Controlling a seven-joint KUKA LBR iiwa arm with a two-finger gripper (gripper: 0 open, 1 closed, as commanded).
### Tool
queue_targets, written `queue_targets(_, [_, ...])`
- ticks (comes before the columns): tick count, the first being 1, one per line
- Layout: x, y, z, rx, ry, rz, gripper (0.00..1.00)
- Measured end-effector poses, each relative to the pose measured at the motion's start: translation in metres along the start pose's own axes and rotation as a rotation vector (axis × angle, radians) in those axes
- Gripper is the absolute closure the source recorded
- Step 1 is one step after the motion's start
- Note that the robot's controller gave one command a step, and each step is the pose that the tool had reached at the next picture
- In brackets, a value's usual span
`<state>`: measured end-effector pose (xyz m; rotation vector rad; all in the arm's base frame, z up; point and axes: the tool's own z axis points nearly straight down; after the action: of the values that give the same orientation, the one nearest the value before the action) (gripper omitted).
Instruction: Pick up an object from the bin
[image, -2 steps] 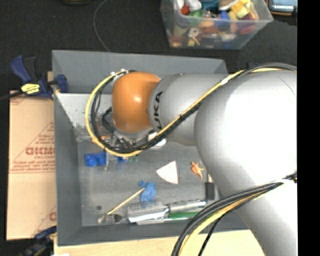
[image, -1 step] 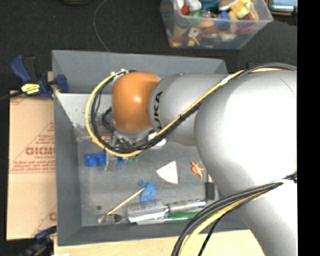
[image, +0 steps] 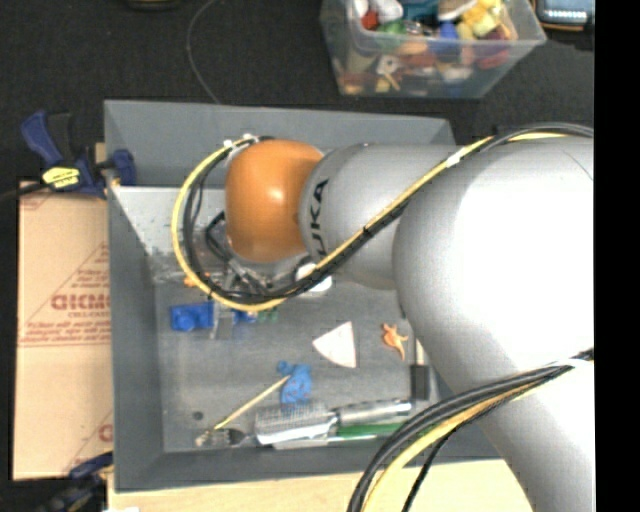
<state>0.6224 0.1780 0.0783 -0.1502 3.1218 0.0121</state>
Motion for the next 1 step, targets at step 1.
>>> queue_targets(1, [-0.0009,0.0000,-0.0111,-0.001,-0.002,0.001,1.00])
